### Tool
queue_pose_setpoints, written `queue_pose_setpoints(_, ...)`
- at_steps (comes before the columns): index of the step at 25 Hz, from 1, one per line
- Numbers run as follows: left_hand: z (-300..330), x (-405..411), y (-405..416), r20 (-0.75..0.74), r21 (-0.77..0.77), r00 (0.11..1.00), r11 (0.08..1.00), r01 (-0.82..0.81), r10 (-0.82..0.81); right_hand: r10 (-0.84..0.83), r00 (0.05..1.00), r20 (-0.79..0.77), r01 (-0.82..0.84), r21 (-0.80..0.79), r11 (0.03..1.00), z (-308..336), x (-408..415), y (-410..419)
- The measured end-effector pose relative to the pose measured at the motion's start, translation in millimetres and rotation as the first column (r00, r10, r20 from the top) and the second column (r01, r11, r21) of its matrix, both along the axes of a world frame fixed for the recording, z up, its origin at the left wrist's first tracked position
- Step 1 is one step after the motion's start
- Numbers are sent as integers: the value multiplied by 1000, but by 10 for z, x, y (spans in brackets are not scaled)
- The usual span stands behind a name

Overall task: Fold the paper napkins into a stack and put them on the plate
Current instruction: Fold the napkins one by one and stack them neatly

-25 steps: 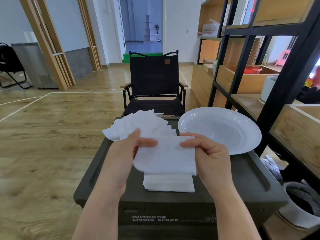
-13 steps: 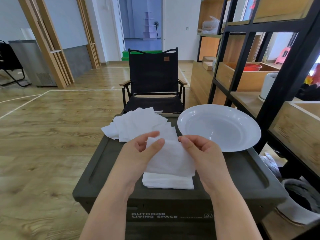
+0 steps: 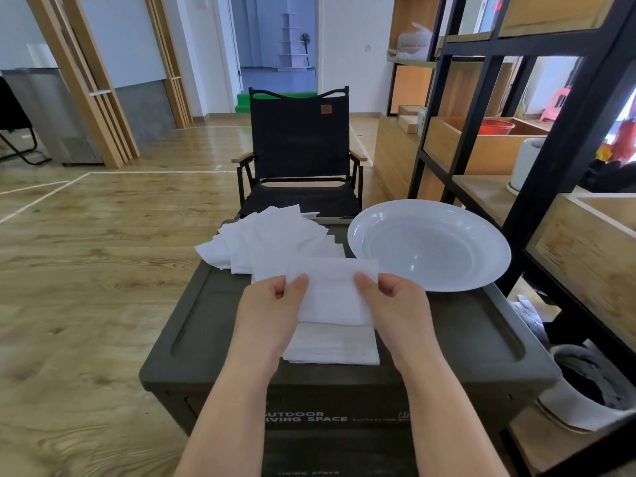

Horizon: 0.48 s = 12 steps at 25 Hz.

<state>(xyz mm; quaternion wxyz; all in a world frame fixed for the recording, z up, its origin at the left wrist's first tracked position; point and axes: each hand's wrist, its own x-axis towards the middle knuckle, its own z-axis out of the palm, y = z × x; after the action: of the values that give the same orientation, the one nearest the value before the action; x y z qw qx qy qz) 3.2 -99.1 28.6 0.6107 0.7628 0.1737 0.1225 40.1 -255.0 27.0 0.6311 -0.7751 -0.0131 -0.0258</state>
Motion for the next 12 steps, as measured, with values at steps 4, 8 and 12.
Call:
queue_pose_setpoints(4, -65, 8, 25, -59, 337, 993, 938, -77, 103, -19, 996, 85, 47, -346, 937, -90, 12, -31)
queue_pose_setpoints(8, -135, 7, 111, -211, 482, 973, 876, 17, 97, -39, 993, 113, 95, -552, 829, -146, -3, 10)
queue_pose_setpoints(12, -152, 6, 150, -264, 523, 958, 851, 43, 114, -61, 994, 95, 107, -619, 778, -192, 1, 46)
